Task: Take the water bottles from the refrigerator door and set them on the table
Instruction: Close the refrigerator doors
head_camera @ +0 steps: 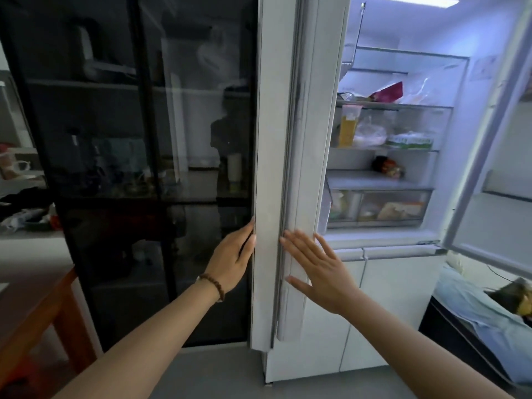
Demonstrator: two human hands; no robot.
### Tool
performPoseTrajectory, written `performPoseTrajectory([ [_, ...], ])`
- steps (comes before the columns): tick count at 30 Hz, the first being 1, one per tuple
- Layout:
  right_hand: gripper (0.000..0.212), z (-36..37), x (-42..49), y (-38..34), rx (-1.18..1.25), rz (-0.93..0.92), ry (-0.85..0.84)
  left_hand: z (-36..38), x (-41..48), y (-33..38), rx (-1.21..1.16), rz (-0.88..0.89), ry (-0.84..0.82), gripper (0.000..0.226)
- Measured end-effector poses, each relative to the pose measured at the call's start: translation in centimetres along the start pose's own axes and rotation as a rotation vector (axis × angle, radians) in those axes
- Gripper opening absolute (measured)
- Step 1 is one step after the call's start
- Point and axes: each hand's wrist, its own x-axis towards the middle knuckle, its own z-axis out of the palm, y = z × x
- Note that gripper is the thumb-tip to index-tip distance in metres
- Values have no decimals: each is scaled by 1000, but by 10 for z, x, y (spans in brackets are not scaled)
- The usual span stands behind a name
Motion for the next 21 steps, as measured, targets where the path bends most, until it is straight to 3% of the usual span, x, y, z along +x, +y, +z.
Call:
performPoseTrajectory([
  [9, 71, -9, -49, 47, 349, 419, 81, 82, 41, 45, 80, 264, -176, 65],
  [21, 99, 33, -35, 210, 684, 598, 472, 212, 160, 72, 276, 171, -10, 63],
])
